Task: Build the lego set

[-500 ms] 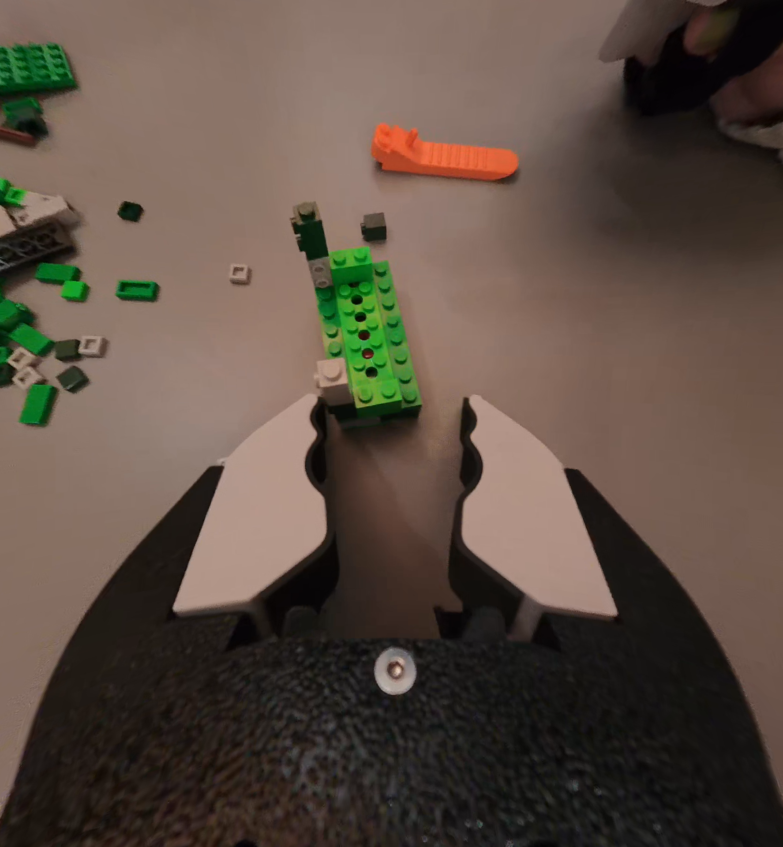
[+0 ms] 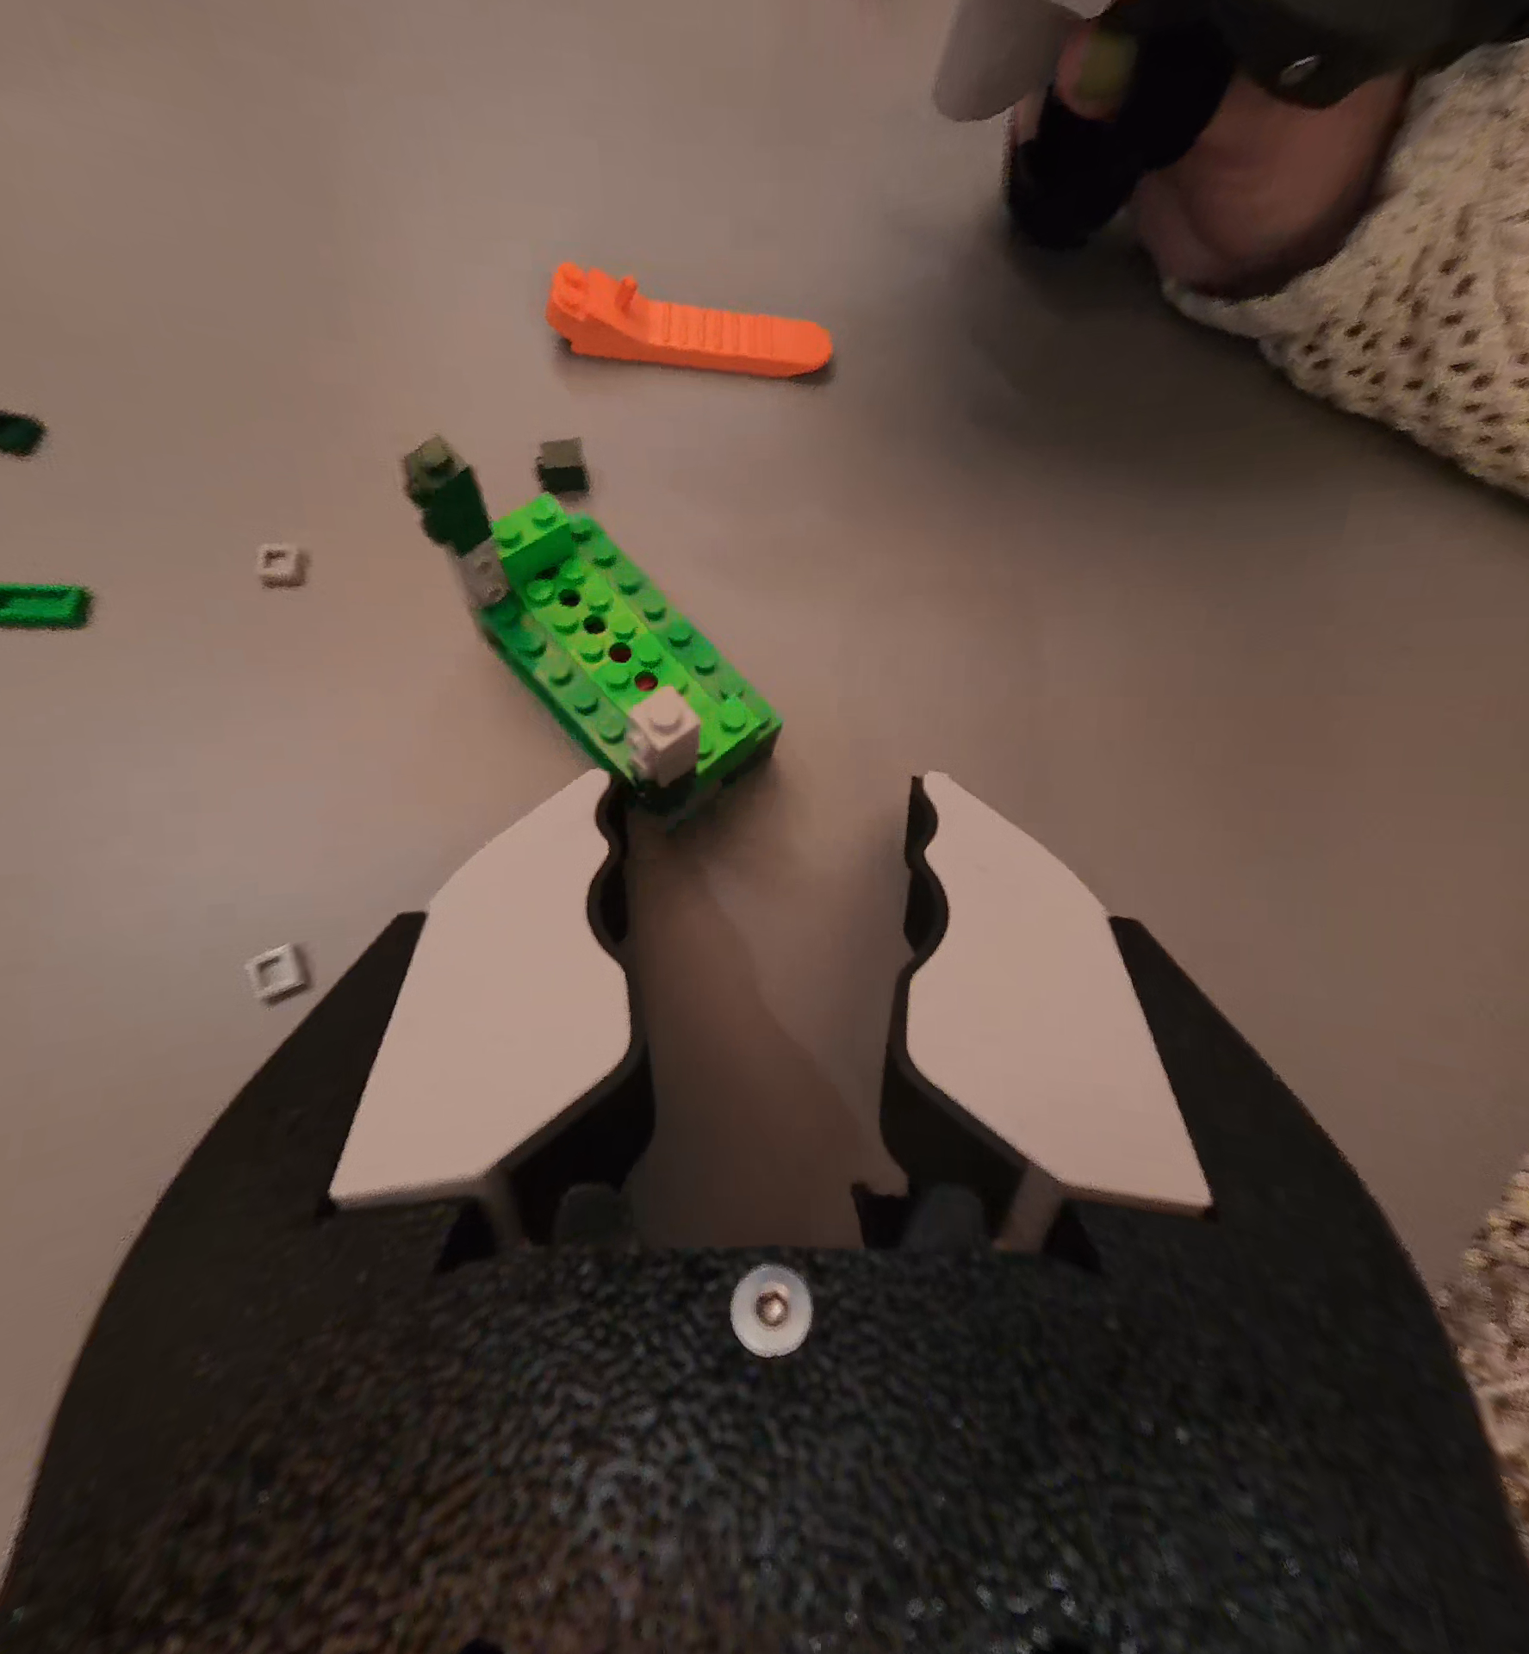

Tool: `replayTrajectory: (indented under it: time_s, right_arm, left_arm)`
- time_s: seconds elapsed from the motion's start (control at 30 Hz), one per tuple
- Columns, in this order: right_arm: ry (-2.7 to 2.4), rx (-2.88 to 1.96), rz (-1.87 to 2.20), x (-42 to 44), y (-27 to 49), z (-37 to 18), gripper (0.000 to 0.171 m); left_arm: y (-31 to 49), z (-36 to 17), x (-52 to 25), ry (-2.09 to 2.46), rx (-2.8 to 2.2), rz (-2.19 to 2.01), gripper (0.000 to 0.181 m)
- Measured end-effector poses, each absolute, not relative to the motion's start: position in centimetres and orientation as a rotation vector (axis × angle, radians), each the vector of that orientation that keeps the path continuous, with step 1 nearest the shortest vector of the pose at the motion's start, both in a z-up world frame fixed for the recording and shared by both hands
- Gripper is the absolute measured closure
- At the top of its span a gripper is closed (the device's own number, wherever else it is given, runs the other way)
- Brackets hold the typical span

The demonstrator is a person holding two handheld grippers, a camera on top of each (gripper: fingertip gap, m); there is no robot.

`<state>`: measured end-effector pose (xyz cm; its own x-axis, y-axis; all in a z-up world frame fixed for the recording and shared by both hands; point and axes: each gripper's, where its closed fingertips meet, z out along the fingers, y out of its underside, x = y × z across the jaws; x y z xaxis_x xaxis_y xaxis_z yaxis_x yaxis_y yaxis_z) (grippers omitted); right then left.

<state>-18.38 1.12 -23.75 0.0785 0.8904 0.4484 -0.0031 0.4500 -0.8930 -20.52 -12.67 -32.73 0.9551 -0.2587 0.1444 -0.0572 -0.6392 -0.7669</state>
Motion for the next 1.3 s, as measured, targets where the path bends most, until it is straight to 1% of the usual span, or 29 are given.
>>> replayTrajectory:
  time_s: [0.03, 0.13, 0.3, 0.5, 0.57, 0.73, 0.8, 0.87, 0.9, 0.93, 1.0, 1.1, 1.3]
  right_arm:
    - [-1.325, -0.880, 0.814, -18.3, 1.1, -23.8, 0.140]
    - [-1.319, -0.876, 0.813, -18.2, 1.1, -23.7, 0.140]
    - [-1.312, -0.890, 0.822, -18.2, 1.3, -23.7, 0.140]
    - [-1.286, -0.941, 0.822, -18.1, 2.5, -23.8, 0.142]
    - [-1.267, -0.954, 0.825, -18.0, 2.9, -23.7, 0.143]
    - [-1.267, -0.980, 0.835, -18.0, 3.3, -23.8, 0.143]
    - [-1.309, -0.974, 0.837, -18.1, 2.8, -24.1, 0.146]
    - [-1.431, -0.938, 0.847, -18.4, 1.5, -25.1, 0.151]
    - [-1.534, -0.938, 0.844, -18.7, 0.7, -26.1, 0.161]
    - [-1.632, -0.985, 0.838, -19.1, 0.3, -27.2, 0.164]
    - [-1.791, -1.144, 0.876, -20.2, -1.0, -28.9, 0.163]
    - [-1.931, -1.345, 0.850, -21.8, -2.6, -30.3, 0.156]
    - [-2.074, -1.437, 0.731, -23.6, -4.1, -32.8, 0.154]
  left_arm:
    - [-12.6, -32.5, -19.8, 0.237, -2.237, -0.352, 0.122]
    - [-12.9, -31.8, -18.6, 0.286, -2.204, -0.435, 0.124]
    - [-13.4, -28.9, -20.6, 0.232, -2.070, -0.344, 0.126]
    - [-14.1, -25.0, -29.9, -0.018, -1.770, 0.004, 0.124]
    - [-14.7, -23.8, -32.9, -0.073, -1.681, 0.110, 0.126]
    - [-14.3, -21.9, -37.6, -0.028, -1.606, 0.248, 0.130]
    - [-13.2, -22.2, -38.1, 0.050, -1.594, 0.255, 0.131]
    - [-12.5, -22.9, -38.1, 0.112, -1.577, 0.260, 0.135]
    - [-12.3, -23.5, -38.2, 0.124, -1.591, 0.256, 0.136]
    - [-12.1, -23.9, -38.1, 0.117, -1.611, 0.236, 0.135]
    - [-11.9, -23.9, -37.3, 0.134, -1.610, 0.206, 0.133]
    - [-11.8, -24.3, -36.7, 0.200, -1.636, 0.289, 0.135]
    - [-12.0, -24.2, -35.4, 0.277, -1.622, 0.332, 0.138]
